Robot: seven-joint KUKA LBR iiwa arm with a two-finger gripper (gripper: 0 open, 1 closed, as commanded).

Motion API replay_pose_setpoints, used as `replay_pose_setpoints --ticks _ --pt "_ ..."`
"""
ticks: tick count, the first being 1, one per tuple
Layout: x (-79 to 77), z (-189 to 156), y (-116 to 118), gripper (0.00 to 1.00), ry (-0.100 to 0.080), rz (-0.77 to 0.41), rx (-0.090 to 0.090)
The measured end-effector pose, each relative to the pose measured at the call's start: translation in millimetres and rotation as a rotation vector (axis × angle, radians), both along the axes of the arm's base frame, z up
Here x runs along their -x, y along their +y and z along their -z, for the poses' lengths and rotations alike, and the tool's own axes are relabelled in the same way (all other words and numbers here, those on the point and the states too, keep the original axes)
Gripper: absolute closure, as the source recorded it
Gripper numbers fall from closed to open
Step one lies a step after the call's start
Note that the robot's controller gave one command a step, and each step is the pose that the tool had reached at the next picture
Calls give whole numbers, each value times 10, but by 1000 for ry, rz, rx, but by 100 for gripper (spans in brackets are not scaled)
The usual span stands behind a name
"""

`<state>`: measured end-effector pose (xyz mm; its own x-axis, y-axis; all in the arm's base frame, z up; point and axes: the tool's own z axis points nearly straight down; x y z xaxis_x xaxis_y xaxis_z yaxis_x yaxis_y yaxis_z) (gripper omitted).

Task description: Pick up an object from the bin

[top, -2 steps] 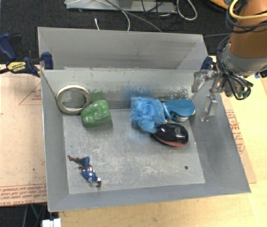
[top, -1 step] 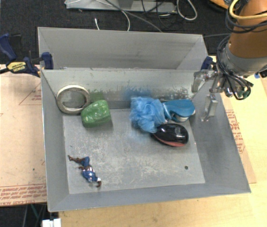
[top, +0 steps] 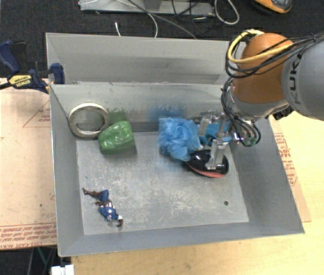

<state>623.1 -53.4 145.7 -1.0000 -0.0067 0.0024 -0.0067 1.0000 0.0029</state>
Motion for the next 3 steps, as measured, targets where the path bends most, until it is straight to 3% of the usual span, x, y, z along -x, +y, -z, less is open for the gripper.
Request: replay_pose_setpoints --ticks 1,2,3 --pt "-21 -106 -197 0 -20 15 6" --pt "70 802 147 0 -3 77 -2" --pt "-4 763 53 0 -16 24 1"
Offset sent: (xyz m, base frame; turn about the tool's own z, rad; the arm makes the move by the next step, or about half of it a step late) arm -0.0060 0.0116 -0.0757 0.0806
